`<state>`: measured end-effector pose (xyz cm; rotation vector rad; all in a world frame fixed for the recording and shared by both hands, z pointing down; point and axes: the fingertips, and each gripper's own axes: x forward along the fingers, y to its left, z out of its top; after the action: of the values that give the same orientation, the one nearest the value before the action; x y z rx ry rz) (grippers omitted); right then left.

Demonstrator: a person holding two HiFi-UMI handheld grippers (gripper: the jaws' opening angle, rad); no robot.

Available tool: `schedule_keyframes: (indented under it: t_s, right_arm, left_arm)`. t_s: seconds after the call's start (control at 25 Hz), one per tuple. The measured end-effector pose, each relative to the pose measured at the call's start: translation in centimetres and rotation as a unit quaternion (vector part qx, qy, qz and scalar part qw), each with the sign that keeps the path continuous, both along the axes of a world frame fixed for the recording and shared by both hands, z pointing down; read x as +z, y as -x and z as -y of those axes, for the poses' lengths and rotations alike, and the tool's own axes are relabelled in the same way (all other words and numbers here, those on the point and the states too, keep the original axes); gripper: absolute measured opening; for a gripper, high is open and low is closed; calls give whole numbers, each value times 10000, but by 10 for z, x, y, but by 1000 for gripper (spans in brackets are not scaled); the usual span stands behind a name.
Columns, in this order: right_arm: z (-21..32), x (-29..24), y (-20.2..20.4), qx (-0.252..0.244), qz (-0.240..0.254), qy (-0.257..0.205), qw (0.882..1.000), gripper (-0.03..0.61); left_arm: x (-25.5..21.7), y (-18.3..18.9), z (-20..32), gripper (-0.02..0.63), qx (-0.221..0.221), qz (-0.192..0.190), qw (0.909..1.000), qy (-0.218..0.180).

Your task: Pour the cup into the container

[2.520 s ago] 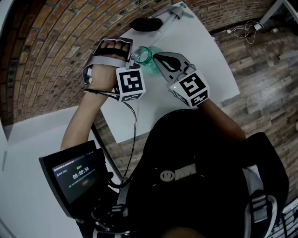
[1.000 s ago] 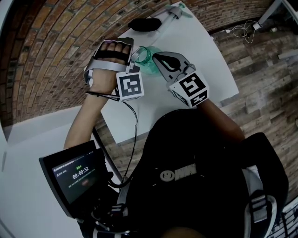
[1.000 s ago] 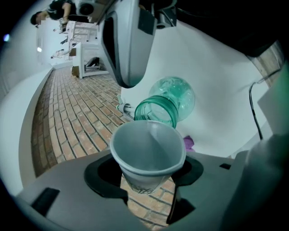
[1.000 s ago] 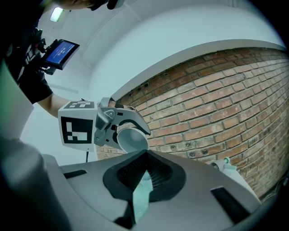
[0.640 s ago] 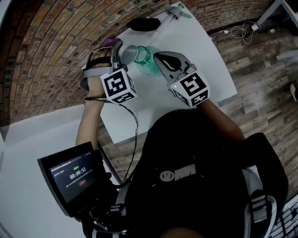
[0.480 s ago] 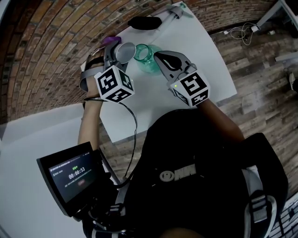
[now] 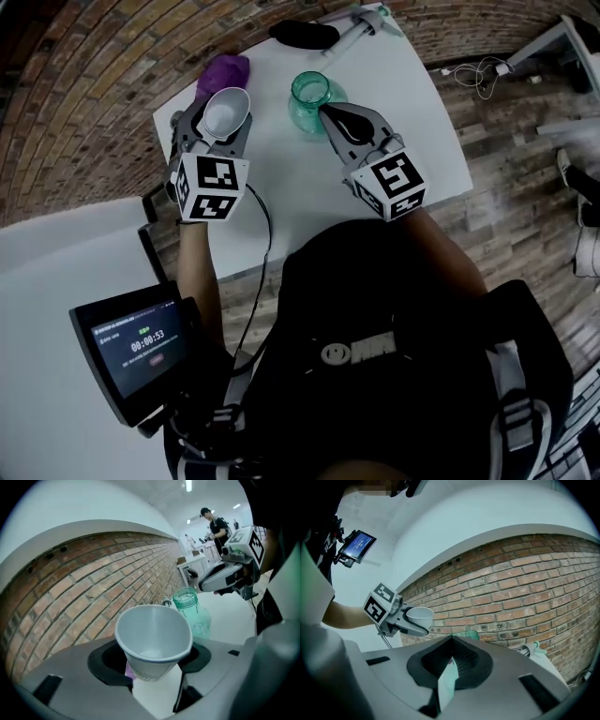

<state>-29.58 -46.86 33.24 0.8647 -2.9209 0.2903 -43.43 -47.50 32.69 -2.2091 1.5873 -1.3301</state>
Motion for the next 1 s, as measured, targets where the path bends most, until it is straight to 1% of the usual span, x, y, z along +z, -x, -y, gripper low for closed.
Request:
schedule_keyframes:
  t_s: [0.08,0.16,0.28,0.4,0.44,0.56,0.6,0.72,0.88,1.0]
  right_arm:
    - [-5,0,9,-8,-61,42,10000,-5]
    - [-9,8,20,-44,-151,100,9998,-5]
    - [-24,18,33,-322,-381,205,9985,-5]
    - [-45,25,41,-542,-587,306,9963,-5]
    - [-50,30,43,-567,-665,346,9956,-5]
    - [-63,51,49,-668,-957,508,9919,-5]
    - [-66,58,51,-699,-1044,565,9905,-5]
    - [-77,74,51,-710,-1232,723,9872,-5]
    - [-86,88,45,-678,-1457,866,9832,-5]
    - [-86,104,42,-576,-1547,1044,9807,-5]
  left_arm:
    - [6,13,-14,287,-220,-393,9989,-164]
    - [21,26,-25,287,-416,-761,9958,-308]
    - [47,34,-48,287,-830,-1343,9863,-474]
    - [61,32,-70,287,-1080,-1705,9773,-651]
    - [67,30,-75,287,-1099,-1878,9733,-733]
    - [90,24,-88,287,-1156,-2527,9552,-1015]
    - [101,23,-91,287,-1171,-2638,9514,-1074]
    - [126,15,-99,287,-1097,-2843,9468,-1033]
    - [155,7,-102,287,-1093,-2911,9473,-772]
    - [182,6,-101,287,-1144,-2983,9467,-421]
